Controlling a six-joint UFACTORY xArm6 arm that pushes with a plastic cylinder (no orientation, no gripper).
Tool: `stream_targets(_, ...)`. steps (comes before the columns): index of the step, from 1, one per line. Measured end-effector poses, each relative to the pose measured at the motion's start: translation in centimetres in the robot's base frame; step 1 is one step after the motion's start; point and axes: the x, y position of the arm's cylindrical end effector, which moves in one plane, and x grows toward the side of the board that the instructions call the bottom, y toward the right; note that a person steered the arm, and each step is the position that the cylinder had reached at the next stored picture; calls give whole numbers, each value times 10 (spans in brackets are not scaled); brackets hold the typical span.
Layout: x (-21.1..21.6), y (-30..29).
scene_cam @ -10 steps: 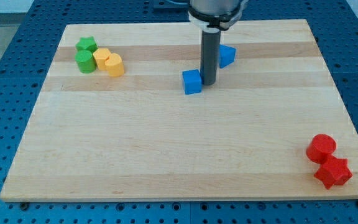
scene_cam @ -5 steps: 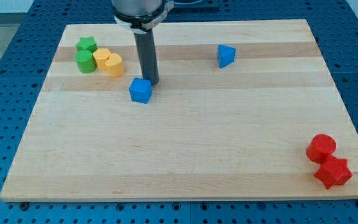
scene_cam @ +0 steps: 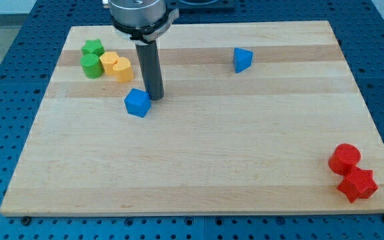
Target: Push the blue cube into the group of blocks
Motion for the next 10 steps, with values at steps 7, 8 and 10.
stream_targets(7, -51, -106)
stream_targets(8, -64, -124)
stream_targets(10, -34, -76)
